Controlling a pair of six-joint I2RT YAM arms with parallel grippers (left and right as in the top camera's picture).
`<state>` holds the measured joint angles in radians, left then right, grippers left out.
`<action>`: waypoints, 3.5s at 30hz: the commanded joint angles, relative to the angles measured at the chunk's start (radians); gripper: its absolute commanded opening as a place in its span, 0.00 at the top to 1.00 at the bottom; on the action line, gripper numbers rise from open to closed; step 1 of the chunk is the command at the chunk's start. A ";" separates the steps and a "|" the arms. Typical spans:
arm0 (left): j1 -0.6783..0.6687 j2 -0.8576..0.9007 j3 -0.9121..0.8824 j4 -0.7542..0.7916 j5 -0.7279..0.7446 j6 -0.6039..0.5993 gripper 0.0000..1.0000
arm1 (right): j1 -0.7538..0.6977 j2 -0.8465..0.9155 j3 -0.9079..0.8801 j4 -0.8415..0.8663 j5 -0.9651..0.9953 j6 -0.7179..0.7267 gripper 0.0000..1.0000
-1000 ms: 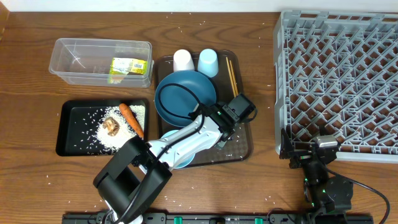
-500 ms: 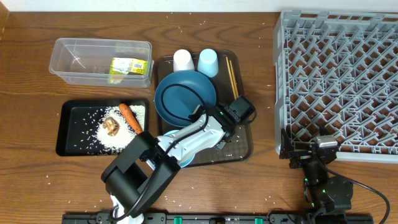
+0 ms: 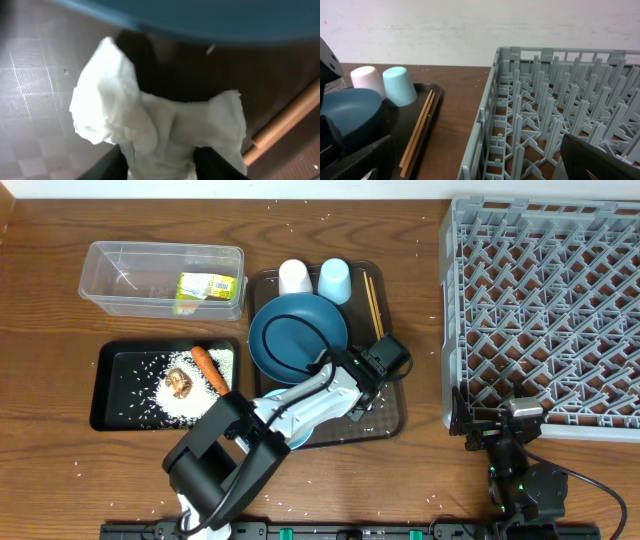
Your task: Sort waste into correct bins and load items into the dishwasher rack
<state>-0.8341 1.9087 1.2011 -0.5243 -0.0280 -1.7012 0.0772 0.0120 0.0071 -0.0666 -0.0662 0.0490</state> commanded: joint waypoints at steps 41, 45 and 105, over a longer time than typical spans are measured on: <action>0.721 -0.318 -0.001 0.410 -0.193 0.912 0.94 | -0.018 -0.005 -0.002 -0.004 0.006 0.014 0.01; 0.875 -0.285 -0.001 0.407 -0.054 0.912 0.94 | -0.018 -0.005 -0.002 -0.004 0.006 0.014 0.01; 1.312 -0.838 0.000 -0.942 -0.172 0.536 0.02 | -0.018 -0.005 -0.002 -0.004 0.006 0.014 0.01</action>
<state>0.4404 1.0660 1.1992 -1.4372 -0.2153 -1.1419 0.0772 0.0120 0.0071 -0.0666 -0.0658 0.0490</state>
